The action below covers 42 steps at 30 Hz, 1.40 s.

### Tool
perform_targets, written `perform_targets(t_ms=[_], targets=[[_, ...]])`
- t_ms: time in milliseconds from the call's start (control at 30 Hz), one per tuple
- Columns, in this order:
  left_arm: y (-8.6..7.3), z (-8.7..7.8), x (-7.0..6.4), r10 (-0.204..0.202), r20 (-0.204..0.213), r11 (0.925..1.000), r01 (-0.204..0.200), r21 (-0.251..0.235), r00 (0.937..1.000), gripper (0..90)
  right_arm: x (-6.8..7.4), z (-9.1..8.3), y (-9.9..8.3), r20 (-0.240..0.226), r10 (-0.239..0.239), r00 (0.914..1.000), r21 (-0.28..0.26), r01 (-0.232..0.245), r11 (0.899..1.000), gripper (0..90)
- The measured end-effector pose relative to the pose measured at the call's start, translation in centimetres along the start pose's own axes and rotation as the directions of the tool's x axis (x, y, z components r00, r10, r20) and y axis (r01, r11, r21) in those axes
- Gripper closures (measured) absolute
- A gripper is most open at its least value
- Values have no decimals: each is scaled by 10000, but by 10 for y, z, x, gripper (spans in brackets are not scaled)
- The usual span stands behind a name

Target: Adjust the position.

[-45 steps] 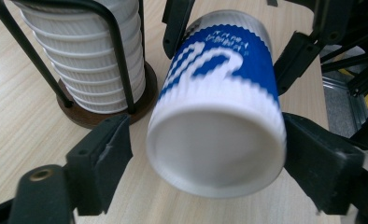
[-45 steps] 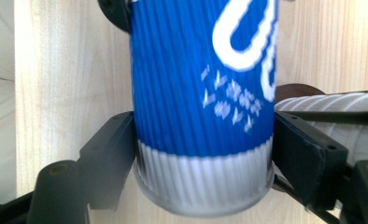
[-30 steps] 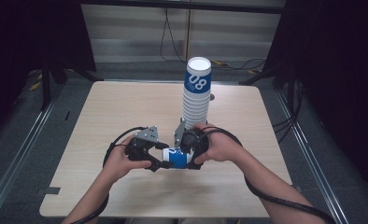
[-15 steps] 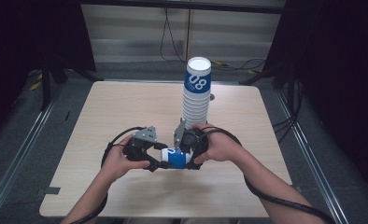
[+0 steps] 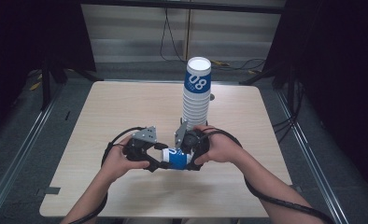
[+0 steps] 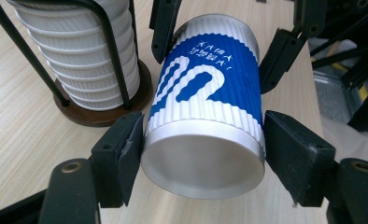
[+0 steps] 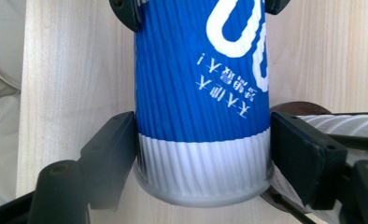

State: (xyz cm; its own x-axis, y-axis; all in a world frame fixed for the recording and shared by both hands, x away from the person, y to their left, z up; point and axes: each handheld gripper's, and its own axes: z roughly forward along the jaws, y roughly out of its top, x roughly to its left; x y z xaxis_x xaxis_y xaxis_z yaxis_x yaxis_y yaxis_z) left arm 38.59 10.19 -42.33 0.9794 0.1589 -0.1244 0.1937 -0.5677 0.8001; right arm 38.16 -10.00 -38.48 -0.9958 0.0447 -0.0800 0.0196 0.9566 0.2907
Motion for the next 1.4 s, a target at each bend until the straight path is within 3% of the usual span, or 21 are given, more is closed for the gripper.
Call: perform_targets(t_ms=[200,333,667,800,967,1133,1233,1267,1400], targets=[[0,4,-1,393,51,9987,-395,310,9992,294,0,1,-1,-133,18,9999,64,-17,10000,257],[0,9,-2,401,-23,9986,-400,352,9992,197,-1,-2,-1,-103,18,9999,-155,-20,9999,263],[-5,16,2,327,-90,9979,-322,561,9994,198,0,-7,0,-42,38,10000,-324,-39,9995,270],[-7,19,2,100,-59,9987,-97,501,9999,239,-1,-10,3,26,-35,10000,-524,36,9986,271],[-7,16,0,508,50,9972,-510,547,9987,284,0,-9,2,117,-240,9996,-470,245,9986,268],[-6,11,1,249,280,9987,-261,439,9993,298,-1,-11,-2,140,57,9999,-1052,-42,9944,228],[-6,6,2,248,150,9989,-254,394,9996,299,-1,-10,-8,158,535,9984,-1279,-511,9905,136],[-7,5,2,157,158,9994,-161,294,9998,299,-2,-10,-11,133,872,9961,-1283,-848,9881,135],[-9,1,3,11,102,10000,-12,46,9999,299,-4,-9,-23,136,1390,9902,-1666,-1348,9768,133]])
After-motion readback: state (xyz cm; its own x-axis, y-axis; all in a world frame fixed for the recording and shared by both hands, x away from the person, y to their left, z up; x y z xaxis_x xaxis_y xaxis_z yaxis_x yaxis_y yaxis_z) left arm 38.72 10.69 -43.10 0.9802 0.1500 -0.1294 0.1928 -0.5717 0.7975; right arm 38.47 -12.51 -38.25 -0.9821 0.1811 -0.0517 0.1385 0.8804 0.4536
